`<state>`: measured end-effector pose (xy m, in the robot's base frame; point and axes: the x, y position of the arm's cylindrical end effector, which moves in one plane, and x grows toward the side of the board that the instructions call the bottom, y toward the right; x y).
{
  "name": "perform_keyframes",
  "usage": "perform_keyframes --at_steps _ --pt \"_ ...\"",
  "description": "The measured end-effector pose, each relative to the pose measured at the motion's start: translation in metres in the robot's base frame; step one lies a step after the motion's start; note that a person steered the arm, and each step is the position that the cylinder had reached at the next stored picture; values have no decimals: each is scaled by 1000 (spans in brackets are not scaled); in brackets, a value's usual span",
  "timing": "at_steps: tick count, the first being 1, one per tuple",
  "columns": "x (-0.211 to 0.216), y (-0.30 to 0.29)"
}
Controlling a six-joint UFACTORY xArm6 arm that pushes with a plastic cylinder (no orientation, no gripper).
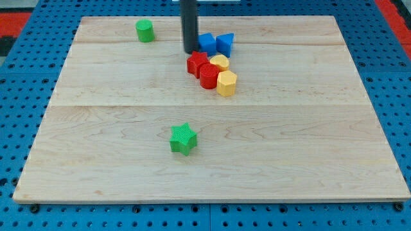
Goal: Push the green circle parallel to the left of the blue cube
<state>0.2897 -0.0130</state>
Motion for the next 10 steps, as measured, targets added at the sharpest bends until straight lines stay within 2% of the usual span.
perform_keyframes --at_steps 1,2,3,4,5,6,7,8,9,10 --pt "-17 32" --pt "-13 -8" --pt "41 -99" --pt "32 -229" --pt "-47 -224" --pt "-98 -140" --pt "-89 -77" --pt "-82 -172" --pt "-55 -167" --pt "-71 -53"
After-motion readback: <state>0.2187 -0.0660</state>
